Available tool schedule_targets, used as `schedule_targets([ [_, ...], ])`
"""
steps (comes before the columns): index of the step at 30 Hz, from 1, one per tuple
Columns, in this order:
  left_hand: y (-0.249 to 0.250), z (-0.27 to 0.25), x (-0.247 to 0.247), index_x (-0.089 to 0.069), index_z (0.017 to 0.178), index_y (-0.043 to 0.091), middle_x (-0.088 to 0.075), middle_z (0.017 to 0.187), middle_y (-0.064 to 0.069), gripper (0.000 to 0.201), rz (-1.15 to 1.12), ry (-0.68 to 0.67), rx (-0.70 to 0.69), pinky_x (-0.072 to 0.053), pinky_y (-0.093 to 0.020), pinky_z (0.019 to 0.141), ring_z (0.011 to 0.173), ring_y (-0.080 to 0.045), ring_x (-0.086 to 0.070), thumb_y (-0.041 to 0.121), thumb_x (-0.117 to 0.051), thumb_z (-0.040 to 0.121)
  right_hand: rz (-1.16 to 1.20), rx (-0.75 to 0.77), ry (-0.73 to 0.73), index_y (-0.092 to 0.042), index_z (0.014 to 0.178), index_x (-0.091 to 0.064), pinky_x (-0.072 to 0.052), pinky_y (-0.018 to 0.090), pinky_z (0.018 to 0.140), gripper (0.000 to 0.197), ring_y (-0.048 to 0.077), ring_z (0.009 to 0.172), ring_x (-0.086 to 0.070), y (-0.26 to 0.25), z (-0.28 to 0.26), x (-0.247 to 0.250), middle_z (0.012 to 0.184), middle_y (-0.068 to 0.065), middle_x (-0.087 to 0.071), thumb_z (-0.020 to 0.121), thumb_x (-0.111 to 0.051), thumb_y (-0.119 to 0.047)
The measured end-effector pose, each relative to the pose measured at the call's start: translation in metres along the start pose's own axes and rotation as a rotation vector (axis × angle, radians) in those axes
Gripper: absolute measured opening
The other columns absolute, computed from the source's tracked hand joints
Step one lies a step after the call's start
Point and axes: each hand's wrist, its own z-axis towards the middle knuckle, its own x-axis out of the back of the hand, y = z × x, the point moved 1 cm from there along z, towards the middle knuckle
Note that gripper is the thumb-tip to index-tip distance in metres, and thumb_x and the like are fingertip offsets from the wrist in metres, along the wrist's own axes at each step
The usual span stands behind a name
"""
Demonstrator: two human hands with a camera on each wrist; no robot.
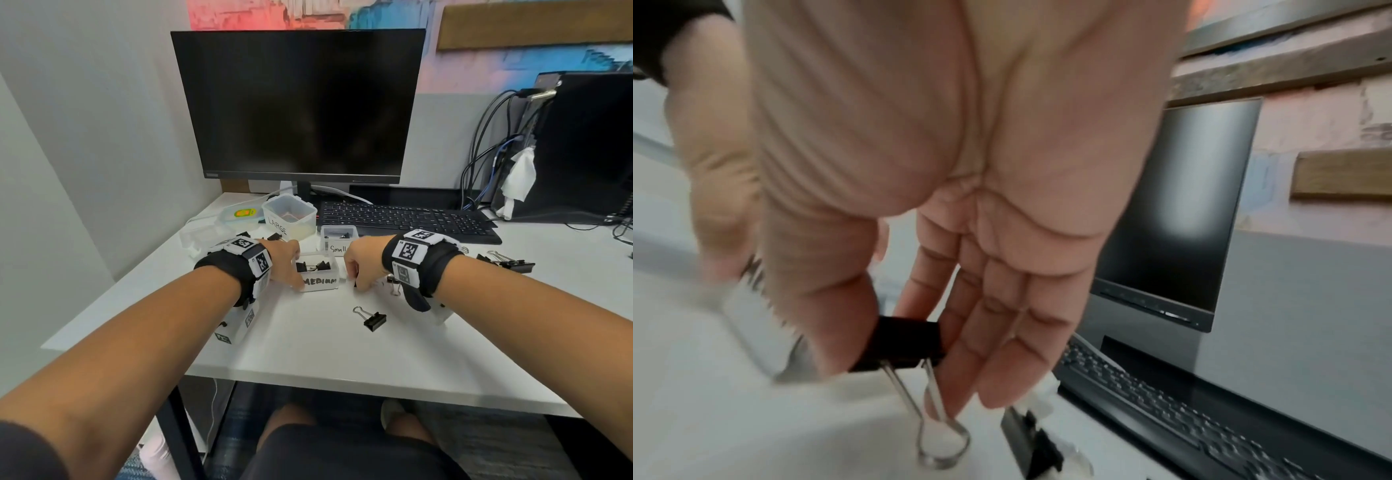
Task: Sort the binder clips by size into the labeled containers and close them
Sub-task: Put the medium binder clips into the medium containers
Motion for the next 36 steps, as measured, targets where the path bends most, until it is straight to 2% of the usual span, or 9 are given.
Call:
schedule_targets([
  [3, -0.001, 0.001, -0.001, -0.039, 0.128, 0.023, -0.056, 0.126, 0.003, 0.067, -0.012, 0.004, -0.004, -0.045, -0.033, 0.088, 0.104, -0.023, -0.057, 0.053, -0.068, 0.076, 0.024, 0.003, 0.091, -0.014, 0.112, -0.064, -0.049, 0.026, 0.08, 0.028, 0.016, 0.088, -0.054, 0.001, -0.002, 0.017, 0.111, 0.002, -0.064, 0.084, -0.067, -0.018],
  [10, -0.004, 0.002, -0.001, -0.039, 0.13, 0.025, -0.056, 0.127, 0.005, 0.069, -0.017, 0.006, -0.02, -0.045, -0.032, 0.09, 0.107, -0.02, -0.056, 0.056, -0.067, 0.075, 0.159, 0.121, 0.252, -0.018, 0.119, -0.063, -0.046, 0.023, 0.08, 0.035, 0.012, 0.09, -0.052, -0.022, 0.005, 0.037, 0.112, -0.001, -0.063, 0.085, -0.066, -0.016],
  [14, -0.007, 0.002, 0.0, -0.041, 0.13, 0.025, -0.055, 0.127, 0.006, 0.069, -0.028, 0.002, -0.022, -0.047, -0.033, 0.091, 0.102, -0.018, -0.056, 0.058, -0.067, 0.074, 0.205, 0.157, 0.226, -0.017, 0.118, -0.057, -0.05, 0.026, 0.077, 0.041, 0.016, 0.09, -0.057, -0.037, 0.014, 0.035, 0.112, -0.001, -0.062, 0.08, -0.072, -0.016],
  [17, -0.01, 0.002, -0.002, -0.046, 0.128, 0.021, -0.057, 0.125, 0.004, 0.067, -0.036, 0.016, -0.027, -0.047, -0.033, 0.092, 0.108, -0.019, -0.056, 0.055, -0.068, 0.076, 0.203, 0.163, 0.191, -0.015, 0.116, -0.055, -0.046, 0.022, 0.068, 0.042, 0.014, 0.087, -0.053, -0.043, 0.02, 0.034, 0.111, -0.002, -0.063, 0.079, -0.074, -0.016],
  [20, -0.012, 0.003, -0.003, -0.049, 0.126, 0.02, -0.059, 0.122, 0.003, 0.064, -0.039, 0.023, -0.033, -0.047, -0.032, 0.09, 0.107, -0.019, -0.057, 0.054, -0.069, 0.076, 0.198, 0.159, 0.183, -0.014, 0.116, -0.055, -0.048, 0.026, 0.076, 0.042, 0.014, 0.087, -0.053, -0.046, 0.023, 0.033, 0.111, -0.002, -0.064, 0.079, -0.074, -0.017],
  [29, -0.013, 0.005, -0.004, -0.049, 0.125, 0.021, -0.059, 0.121, 0.003, 0.064, -0.05, 0.02, -0.028, -0.047, -0.034, 0.093, 0.108, -0.019, -0.057, 0.054, -0.069, 0.074, 0.234, 0.17, 0.19, -0.012, 0.113, -0.057, -0.05, 0.029, 0.084, 0.041, 0.017, 0.091, -0.058, -0.047, 0.025, 0.032, 0.11, 0.0, -0.066, 0.077, -0.077, -0.016],
  [31, -0.013, 0.006, -0.005, -0.05, 0.124, 0.021, -0.059, 0.12, 0.004, 0.064, -0.054, 0.021, -0.024, -0.047, -0.035, 0.093, 0.107, -0.019, -0.057, 0.055, -0.07, 0.073, 0.24, 0.169, 0.198, -0.011, 0.112, -0.058, -0.05, 0.028, 0.084, 0.039, 0.019, 0.098, -0.061, -0.046, 0.024, 0.032, 0.111, 0.002, -0.066, 0.078, -0.076, -0.015],
  [34, -0.013, 0.008, -0.006, -0.05, 0.123, 0.021, -0.059, 0.119, 0.004, 0.066, -0.074, 0.026, -0.014, -0.048, -0.036, 0.094, 0.107, -0.019, -0.057, 0.055, -0.071, 0.071, 0.209, 0.174, 0.226, -0.01, 0.11, -0.062, -0.045, 0.02, 0.072, 0.032, 0.016, 0.091, -0.055, -0.043, 0.022, 0.029, 0.11, 0.002, -0.065, 0.08, -0.073, -0.013],
  [36, -0.013, 0.007, -0.006, -0.05, 0.122, 0.022, -0.059, 0.119, 0.004, 0.066, -0.07, 0.024, -0.008, -0.048, -0.036, 0.094, 0.107, -0.02, -0.057, 0.056, -0.071, 0.07, 0.178, 0.167, 0.22, -0.011, 0.106, -0.067, -0.044, 0.019, 0.072, 0.023, 0.015, 0.091, -0.056, -0.041, 0.021, 0.027, 0.108, 0.001, -0.066, 0.083, -0.07, -0.013],
])
